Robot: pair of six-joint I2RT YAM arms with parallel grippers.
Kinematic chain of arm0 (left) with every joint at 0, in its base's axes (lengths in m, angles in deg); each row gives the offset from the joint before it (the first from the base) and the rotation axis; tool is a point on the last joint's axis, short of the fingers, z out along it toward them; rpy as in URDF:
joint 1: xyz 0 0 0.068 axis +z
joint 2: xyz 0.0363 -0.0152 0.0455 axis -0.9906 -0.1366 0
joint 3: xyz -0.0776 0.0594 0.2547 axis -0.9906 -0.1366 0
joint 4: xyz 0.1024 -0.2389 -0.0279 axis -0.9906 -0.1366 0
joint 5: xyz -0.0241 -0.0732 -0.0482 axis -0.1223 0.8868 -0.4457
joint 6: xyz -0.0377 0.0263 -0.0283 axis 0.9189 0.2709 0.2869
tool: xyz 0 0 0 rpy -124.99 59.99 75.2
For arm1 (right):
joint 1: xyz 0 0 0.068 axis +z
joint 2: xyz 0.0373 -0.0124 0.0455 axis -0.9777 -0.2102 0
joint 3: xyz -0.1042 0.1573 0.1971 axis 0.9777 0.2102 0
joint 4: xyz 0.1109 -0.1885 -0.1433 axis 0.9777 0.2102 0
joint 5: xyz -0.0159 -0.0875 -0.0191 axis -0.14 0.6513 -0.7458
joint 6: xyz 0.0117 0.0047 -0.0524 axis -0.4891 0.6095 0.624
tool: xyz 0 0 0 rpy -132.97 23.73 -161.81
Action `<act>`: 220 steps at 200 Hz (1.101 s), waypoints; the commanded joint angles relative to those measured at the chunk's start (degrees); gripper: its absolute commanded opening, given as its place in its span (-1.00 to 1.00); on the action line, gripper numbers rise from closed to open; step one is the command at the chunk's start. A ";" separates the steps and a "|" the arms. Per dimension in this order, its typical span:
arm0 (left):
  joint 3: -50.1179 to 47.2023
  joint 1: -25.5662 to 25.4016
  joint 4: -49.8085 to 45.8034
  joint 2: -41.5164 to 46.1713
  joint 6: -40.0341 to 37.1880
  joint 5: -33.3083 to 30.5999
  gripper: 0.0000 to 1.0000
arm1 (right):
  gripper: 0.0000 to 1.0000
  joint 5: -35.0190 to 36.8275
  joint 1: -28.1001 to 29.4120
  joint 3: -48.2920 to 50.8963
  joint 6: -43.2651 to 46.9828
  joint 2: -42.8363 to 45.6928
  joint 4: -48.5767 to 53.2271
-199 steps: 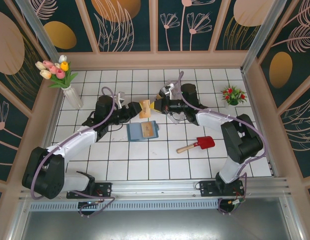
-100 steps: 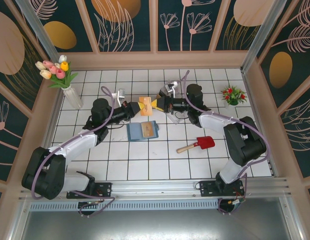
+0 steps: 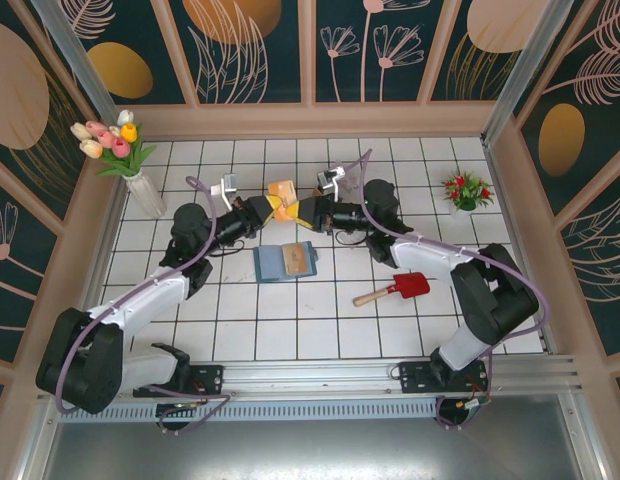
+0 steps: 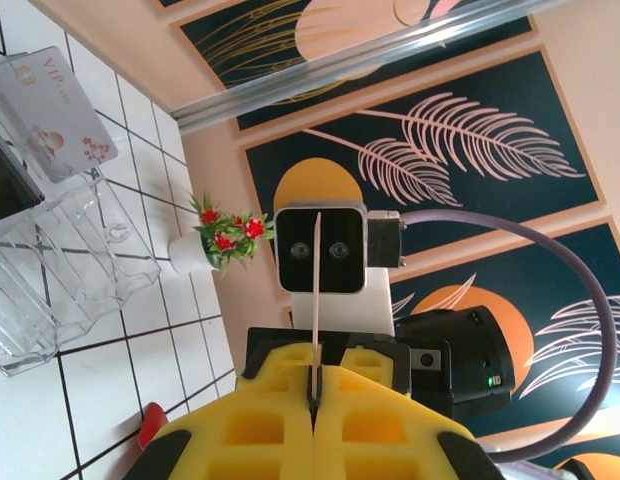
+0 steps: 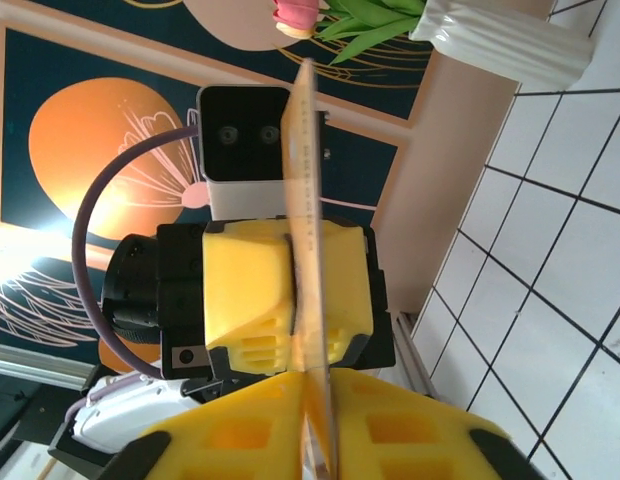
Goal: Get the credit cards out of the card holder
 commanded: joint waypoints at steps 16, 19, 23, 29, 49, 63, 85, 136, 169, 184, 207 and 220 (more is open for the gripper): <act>-0.64 -0.47 -0.79 3.35 -0.79 -1.44 -0.90 | -0.98 4.15 0.46 0.76 0.60 2.81 -1.99; -0.56 -0.48 -1.37 3.50 -1.04 -1.63 -0.83 | -1.00 4.25 0.41 0.55 1.18 2.88 -1.27; -0.50 -0.53 -2.51 3.76 -1.39 -1.91 -0.73 | -1.00 4.34 0.25 0.18 1.97 3.03 -0.02; -0.19 -0.49 -5.05 4.21 -2.37 -2.50 -0.55 | -1.00 4.38 -0.05 -0.31 3.38 3.24 1.97; 1.26 -0.49 -14.86 5.92 -7.02 -6.64 -0.18 | -1.00 4.28 -1.93 -1.77 9.44 4.43 9.54; 2.01 -0.44 -19.03 6.10 -8.80 -7.95 0.01 | -1.00 4.40 -3.42 -3.86 17.46 5.61 19.48; 3.27 -0.49 -27.12 6.66 -12.40 -12.69 0.31 | -1.00 9.38 -5.70 -14.09 39.57 4.76 45.98; 2.15 -0.52 -36.33 7.16 -16.39 -22.46 0.91 | -1.00 30.25 -5.82 -30.94 66.33 -5.80 72.89; 2.28 -0.40 -41.93 7.72 -19.23 -25.87 0.97 | -1.00 37.48 -5.82 -38.57 73.42 -13.40 77.93; 2.44 -0.31 -43.56 8.07 -20.65 -27.11 0.97 | -1.00 38.69 -5.74 -40.55 75.77 -15.94 79.31; 2.39 -0.31 -44.79 7.95 -21.79 -27.53 0.97 | -1.00 40.94 -4.84 -42.51 80.26 -18.61 80.84; 2.21 -0.31 -45.59 7.59 -22.50 -27.83 0.97 | -1.00 42.69 -4.44 -43.35 81.61 -19.76 81.51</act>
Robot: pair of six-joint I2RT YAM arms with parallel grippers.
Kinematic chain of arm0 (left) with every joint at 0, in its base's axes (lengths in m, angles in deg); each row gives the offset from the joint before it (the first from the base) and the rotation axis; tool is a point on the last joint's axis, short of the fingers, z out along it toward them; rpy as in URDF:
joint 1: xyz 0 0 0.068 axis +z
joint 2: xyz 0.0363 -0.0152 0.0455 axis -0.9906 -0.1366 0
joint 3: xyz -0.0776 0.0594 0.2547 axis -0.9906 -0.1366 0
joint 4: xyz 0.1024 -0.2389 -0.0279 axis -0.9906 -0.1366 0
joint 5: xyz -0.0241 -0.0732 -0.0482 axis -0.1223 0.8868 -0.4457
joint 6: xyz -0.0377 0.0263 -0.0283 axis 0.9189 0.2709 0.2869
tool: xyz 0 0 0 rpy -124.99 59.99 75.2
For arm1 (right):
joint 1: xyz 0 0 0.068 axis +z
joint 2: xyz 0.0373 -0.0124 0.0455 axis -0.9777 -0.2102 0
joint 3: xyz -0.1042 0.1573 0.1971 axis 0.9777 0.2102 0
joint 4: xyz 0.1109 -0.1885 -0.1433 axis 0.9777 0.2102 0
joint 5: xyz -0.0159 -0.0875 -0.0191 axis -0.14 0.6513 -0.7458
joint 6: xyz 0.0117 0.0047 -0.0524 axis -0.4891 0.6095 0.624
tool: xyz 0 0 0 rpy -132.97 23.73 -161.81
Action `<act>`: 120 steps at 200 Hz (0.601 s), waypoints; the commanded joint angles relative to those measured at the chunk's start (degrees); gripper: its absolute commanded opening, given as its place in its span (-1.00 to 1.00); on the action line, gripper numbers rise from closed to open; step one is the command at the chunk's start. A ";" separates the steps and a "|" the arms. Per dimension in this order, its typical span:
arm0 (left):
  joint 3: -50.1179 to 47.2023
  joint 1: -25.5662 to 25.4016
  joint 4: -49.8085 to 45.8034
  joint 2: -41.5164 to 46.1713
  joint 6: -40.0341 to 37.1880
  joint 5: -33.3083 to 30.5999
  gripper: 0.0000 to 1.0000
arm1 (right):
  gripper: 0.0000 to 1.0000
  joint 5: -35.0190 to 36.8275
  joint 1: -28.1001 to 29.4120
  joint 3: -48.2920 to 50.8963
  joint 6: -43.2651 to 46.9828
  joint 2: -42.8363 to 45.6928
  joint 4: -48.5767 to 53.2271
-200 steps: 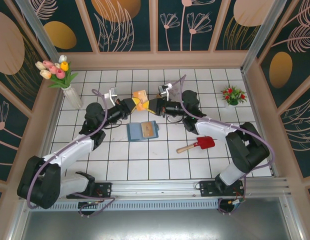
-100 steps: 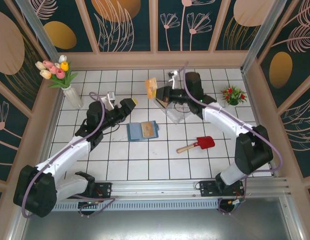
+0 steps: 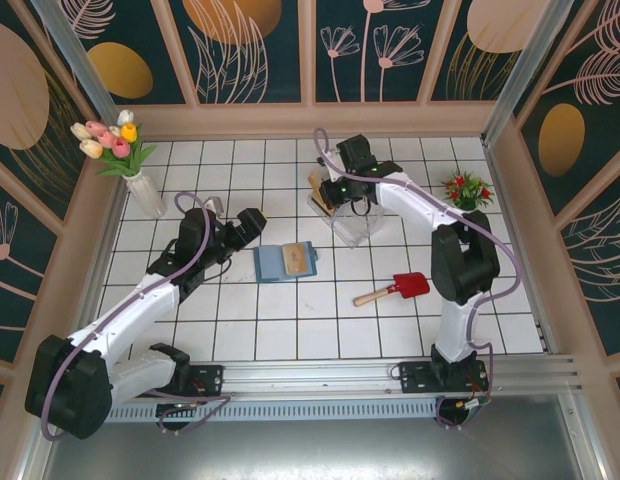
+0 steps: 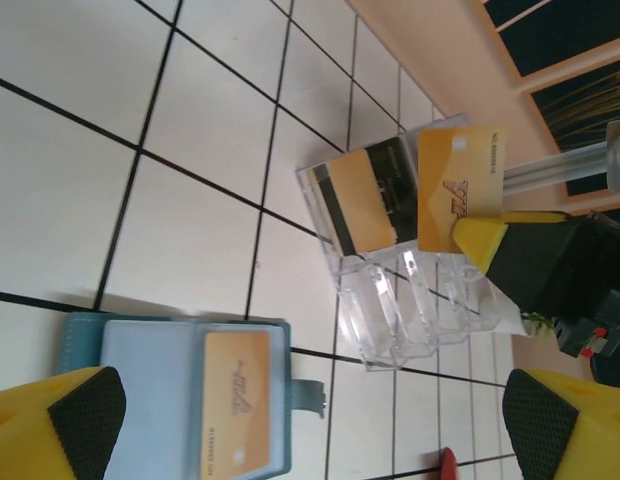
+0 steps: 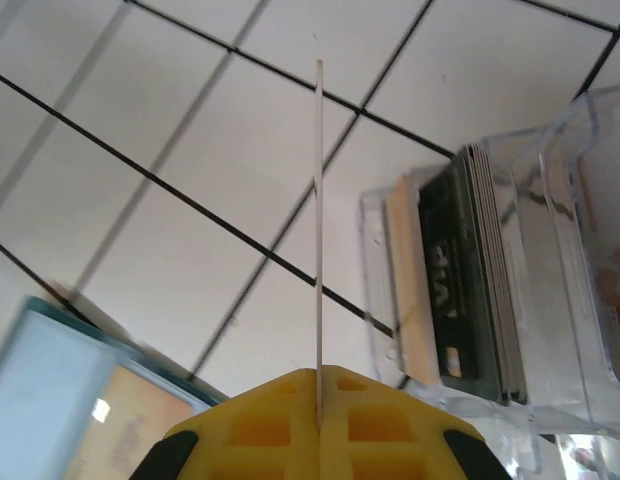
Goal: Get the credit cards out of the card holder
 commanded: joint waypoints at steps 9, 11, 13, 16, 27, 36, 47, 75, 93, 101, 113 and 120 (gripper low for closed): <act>0.24 0.11 -3.90 -0.06 -3.85 -2.11 0.97 | -1.00 5.92 1.12 -4.42 6.99 -1.93 4.24; 0.24 0.11 -4.02 -0.17 -3.94 -2.15 0.97 | -1.00 6.06 1.11 -4.53 6.93 -2.14 4.32; 0.24 0.06 -4.16 -0.22 -4.07 -2.12 0.97 | -1.00 6.19 1.11 -4.67 6.89 -2.30 4.40; 0.31 0.06 -4.31 -0.45 -4.31 -2.07 0.97 | -1.00 6.27 1.11 -4.86 6.86 -2.61 4.52; 0.37 0.11 -4.59 -0.99 -4.81 -1.99 0.97 | -1.00 6.27 1.11 -5.64 6.68 -3.76 5.16; 0.33 0.10 -4.43 -1.35 -5.07 -1.85 0.97 | -1.00 5.74 1.08 -6.21 6.51 -4.68 5.81; 0.07 0.11 -3.87 -1.72 -5.24 -1.61 0.97 | -1.00 5.01 1.26 -6.21 7.00 -5.55 5.98; -0.54 0.11 -3.10 -2.56 -5.64 -0.63 0.97 | -1.00 6.89 1.48 -5.96 8.40 -7.10 5.49; -1.14 0.11 -3.06 -2.72 -5.85 -0.23 0.97 | -1.00 7.12 1.46 -6.82 8.87 -8.18 5.54; -1.29 0.06 -3.16 -2.78 -5.95 -0.06 0.97 | -1.00 7.71 1.55 -7.31 9.01 -8.74 5.93; -1.50 0.11 -3.39 -2.87 -6.13 0.12 0.97 | -1.00 8.94 1.51 -7.95 9.06 -9.46 6.85; -1.72 0.11 -3.49 -2.87 -6.25 0.16 0.97 | -1.00 9.53 1.55 -7.84 9.44 -9.56 7.07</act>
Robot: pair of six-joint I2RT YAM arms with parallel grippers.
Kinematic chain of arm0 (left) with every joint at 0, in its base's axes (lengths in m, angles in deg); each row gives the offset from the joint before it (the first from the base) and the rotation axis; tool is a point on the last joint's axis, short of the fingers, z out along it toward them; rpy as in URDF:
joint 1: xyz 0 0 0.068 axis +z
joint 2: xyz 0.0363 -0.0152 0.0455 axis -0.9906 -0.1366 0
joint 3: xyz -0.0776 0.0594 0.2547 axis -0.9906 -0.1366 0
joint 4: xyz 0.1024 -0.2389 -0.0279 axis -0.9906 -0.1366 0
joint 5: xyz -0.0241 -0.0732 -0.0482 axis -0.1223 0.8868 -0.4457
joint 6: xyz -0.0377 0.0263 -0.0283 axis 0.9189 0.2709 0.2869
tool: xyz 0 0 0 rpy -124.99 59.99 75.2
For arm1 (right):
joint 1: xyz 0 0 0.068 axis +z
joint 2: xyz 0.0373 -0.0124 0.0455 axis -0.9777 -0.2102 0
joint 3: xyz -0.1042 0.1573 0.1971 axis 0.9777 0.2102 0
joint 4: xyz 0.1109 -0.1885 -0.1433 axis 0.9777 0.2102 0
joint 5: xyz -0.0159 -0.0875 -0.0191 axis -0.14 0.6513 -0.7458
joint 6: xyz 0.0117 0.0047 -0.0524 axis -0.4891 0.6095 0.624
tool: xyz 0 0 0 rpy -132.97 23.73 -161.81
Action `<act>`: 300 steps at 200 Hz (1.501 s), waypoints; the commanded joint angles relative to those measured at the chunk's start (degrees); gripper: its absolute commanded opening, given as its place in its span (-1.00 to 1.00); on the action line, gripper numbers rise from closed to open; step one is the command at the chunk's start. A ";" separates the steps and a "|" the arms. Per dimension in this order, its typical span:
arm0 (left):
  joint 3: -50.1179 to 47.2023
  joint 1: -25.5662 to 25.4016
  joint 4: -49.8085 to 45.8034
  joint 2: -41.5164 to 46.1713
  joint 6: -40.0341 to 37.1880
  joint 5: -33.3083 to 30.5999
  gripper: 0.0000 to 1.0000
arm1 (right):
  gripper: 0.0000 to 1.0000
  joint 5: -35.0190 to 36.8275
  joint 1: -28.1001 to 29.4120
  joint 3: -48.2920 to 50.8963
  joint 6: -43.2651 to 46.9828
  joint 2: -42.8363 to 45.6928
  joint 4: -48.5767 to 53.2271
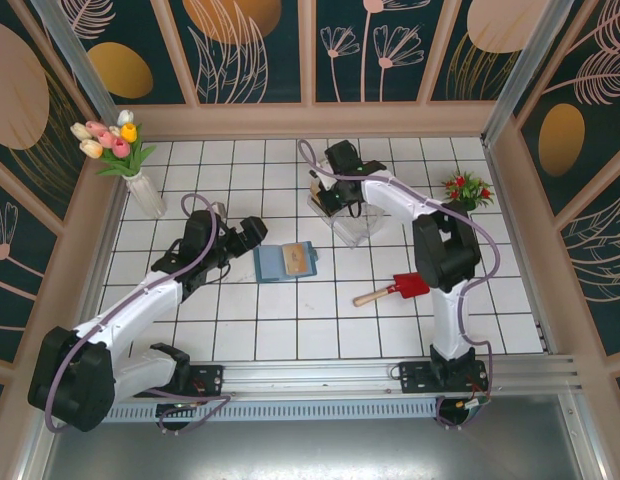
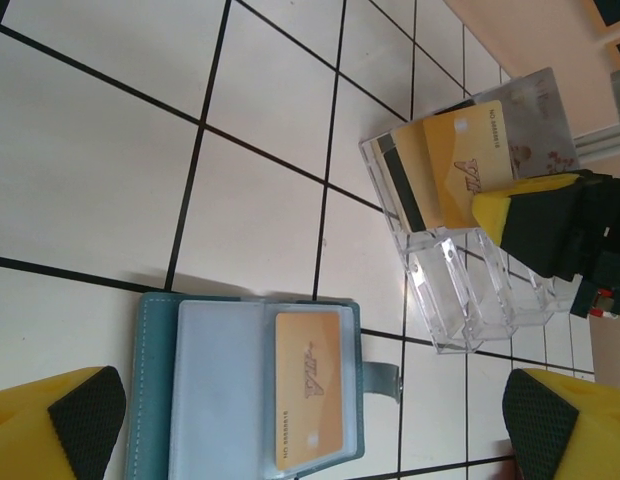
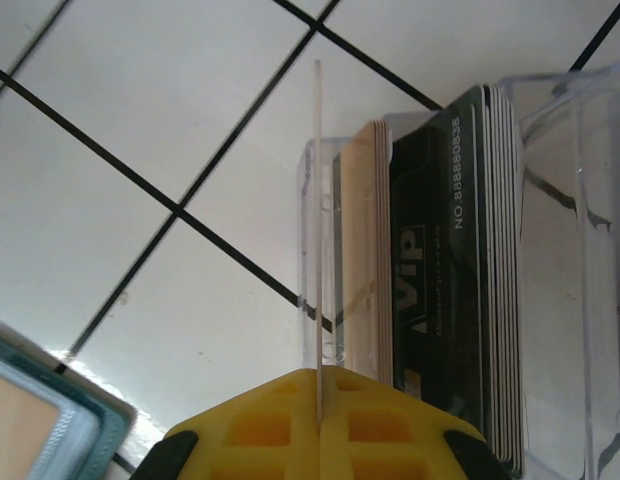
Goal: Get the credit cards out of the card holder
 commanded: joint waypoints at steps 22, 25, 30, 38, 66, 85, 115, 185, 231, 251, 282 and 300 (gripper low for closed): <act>-1.94 0.10 -0.24 -0.40 -1.73 1.30 0.97 | -1.00 5.39 1.73 -2.16 3.26 -1.71 2.88; -1.94 0.11 -0.18 -0.40 -1.74 1.38 0.97 | -1.00 5.54 1.79 -2.26 3.24 -1.86 2.98; -2.06 0.11 -0.15 -0.39 -1.75 1.47 0.97 | -0.99 5.81 1.84 -2.46 3.40 -2.03 3.27; -2.12 0.11 -0.06 -0.50 -1.79 1.64 0.97 | -0.98 6.04 1.97 -2.59 3.56 -2.26 3.41; -2.24 0.13 0.12 -0.58 -1.91 1.82 0.97 | -0.87 7.81 2.37 -3.12 3.72 -3.19 3.19; -2.05 0.11 0.25 -0.58 -2.38 2.75 0.97 | -0.75 9.47 3.06 -3.20 4.23 -3.31 2.99; -1.98 0.10 0.99 -0.14 -2.53 3.42 0.97 | -0.64 13.08 3.90 -3.64 3.77 -2.91 2.32; -1.07 0.11 1.17 -1.97 -2.92 5.08 0.97 | -0.60 10.27 4.09 -1.61 0.97 2.21 -0.28; -0.91 0.11 1.27 -2.42 -2.63 5.09 0.97 | -0.54 5.68 3.36 -5.01 -0.35 -1.36 1.60; -1.08 0.11 1.09 -2.38 -2.45 4.69 0.97 | -0.37 3.30 3.36 -4.94 -1.67 -0.70 0.88; -0.82 0.11 0.65 -2.94 -2.60 4.69 0.97 | -0.25 2.14 3.41 -5.40 -3.10 0.07 0.70; -0.64 0.11 0.54 -3.31 -2.73 4.56 0.97 | -0.21 -0.36 3.42 -5.50 -3.01 -0.13 0.92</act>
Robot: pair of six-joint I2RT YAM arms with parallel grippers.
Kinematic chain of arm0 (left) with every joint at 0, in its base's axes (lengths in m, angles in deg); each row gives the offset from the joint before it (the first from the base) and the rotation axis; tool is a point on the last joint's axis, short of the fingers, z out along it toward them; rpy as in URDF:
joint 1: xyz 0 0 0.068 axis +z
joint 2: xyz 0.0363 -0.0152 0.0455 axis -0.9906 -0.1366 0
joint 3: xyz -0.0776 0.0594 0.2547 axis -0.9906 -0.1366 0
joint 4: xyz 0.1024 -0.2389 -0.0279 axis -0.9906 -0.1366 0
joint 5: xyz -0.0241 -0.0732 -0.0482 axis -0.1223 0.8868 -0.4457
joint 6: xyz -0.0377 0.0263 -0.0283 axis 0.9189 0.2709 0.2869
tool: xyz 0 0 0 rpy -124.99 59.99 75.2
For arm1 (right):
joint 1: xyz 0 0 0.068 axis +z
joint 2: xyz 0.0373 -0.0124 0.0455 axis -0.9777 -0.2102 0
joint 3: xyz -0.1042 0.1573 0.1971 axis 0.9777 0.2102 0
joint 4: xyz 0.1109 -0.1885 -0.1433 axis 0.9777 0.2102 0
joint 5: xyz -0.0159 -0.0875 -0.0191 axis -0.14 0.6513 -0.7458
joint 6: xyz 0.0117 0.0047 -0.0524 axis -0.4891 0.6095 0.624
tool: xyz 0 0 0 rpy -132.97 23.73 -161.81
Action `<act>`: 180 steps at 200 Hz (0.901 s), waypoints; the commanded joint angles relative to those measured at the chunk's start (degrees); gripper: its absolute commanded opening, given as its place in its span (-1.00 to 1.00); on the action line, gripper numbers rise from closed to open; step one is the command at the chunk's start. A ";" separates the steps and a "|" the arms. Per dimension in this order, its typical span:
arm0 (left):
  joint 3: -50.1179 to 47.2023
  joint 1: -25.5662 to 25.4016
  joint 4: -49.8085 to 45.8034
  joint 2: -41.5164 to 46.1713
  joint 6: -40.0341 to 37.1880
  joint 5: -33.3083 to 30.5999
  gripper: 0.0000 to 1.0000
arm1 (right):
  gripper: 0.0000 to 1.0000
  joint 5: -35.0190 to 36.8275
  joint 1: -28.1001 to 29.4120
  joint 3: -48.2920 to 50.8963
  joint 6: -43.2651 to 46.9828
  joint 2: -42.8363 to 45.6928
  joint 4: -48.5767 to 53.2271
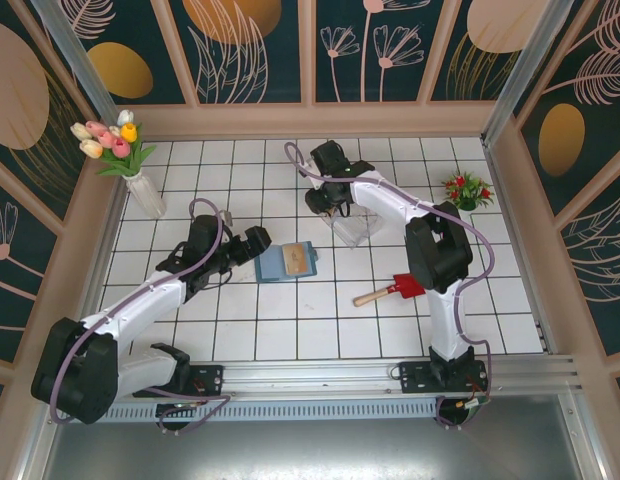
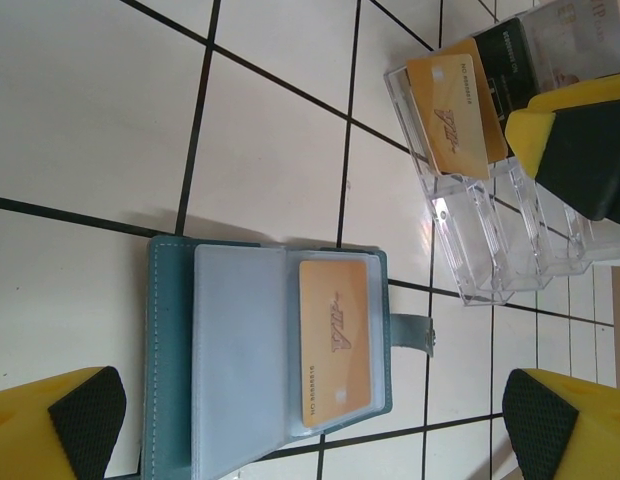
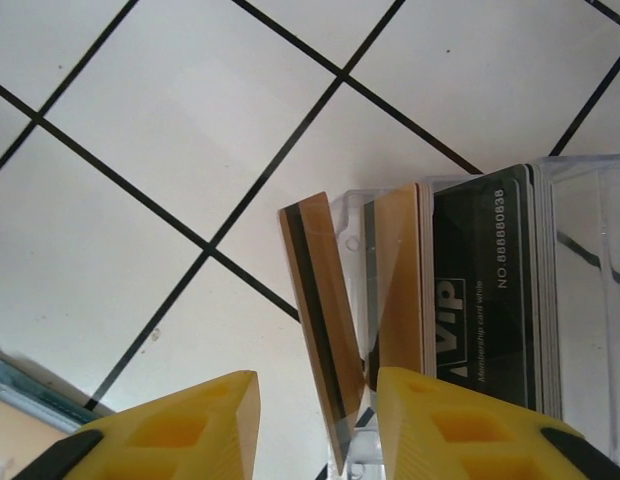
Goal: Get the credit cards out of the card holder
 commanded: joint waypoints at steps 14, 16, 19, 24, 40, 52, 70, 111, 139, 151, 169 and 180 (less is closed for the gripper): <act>1.22 0.11 0.30 -1.06 -1.09 0.42 0.97 | -0.20 -5.08 -0.34 -2.13 -0.88 0.07 0.78; 1.22 0.11 0.30 -1.17 -1.12 0.42 0.97 | -0.19 -5.09 -0.34 -2.17 -0.86 0.03 0.80; 1.22 0.11 0.30 -1.18 -1.14 0.47 0.97 | -0.18 -5.10 -0.38 -2.18 -0.81 -0.10 0.79; 1.22 0.11 0.23 -1.18 -1.08 0.56 0.97 | -0.16 -5.01 -0.35 -2.18 -0.73 -0.30 0.83; 1.13 0.11 0.21 -1.22 -1.12 0.51 0.97 | -0.14 -4.46 -0.51 -2.59 -0.60 -1.25 1.17; 1.12 0.11 0.21 -1.23 -1.14 0.43 0.97 | -0.13 -3.89 -0.60 -3.02 -0.55 -1.97 1.36; 1.22 0.11 0.21 -1.36 -1.18 0.51 0.97 | -0.12 -3.42 -0.68 -3.30 -0.37 -2.74 1.47; 1.47 0.11 0.21 -1.81 -1.16 0.50 0.97 | -0.18 -2.45 -0.80 -4.72 0.65 -5.22 2.06; 1.53 0.11 0.21 -1.94 -1.29 0.45 0.97 | -0.40 -2.08 -0.95 -5.17 2.51 -6.38 2.27; 1.48 0.11 0.19 -2.04 -1.25 0.51 0.97 | -0.53 -1.41 -0.93 -5.14 3.87 -6.57 2.20; 1.54 0.11 0.02 -2.06 -1.30 0.51 0.97 | -0.71 0.25 -0.96 -5.30 6.02 -6.56 2.58; 1.48 0.11 0.03 -2.09 -1.40 0.47 0.97 | -0.76 0.76 -0.95 -5.29 7.63 -6.16 3.03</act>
